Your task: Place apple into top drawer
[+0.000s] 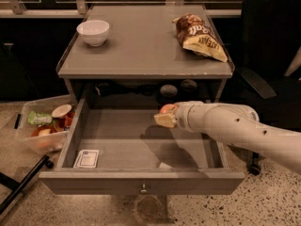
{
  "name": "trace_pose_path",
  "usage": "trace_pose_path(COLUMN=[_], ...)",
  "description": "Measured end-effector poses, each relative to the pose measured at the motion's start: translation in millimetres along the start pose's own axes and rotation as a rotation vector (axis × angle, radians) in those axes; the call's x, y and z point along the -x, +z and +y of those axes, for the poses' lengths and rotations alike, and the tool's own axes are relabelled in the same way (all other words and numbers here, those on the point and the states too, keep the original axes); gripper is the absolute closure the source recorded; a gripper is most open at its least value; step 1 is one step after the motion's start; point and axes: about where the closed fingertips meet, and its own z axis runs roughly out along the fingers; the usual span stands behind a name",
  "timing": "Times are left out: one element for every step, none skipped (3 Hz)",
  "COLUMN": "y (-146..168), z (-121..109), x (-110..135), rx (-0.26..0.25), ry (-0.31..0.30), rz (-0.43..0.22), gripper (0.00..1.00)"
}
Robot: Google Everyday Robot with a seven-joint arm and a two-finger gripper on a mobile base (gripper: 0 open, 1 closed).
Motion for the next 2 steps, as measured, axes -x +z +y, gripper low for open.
trace_pose_path(y=[0.0,8.5], z=[0.0,14.0], x=[0.0,4.7], rx=[0.000,0.053], ry=[0.000,-0.048], rz=[0.000,-0.019], gripper=[1.00,1.00])
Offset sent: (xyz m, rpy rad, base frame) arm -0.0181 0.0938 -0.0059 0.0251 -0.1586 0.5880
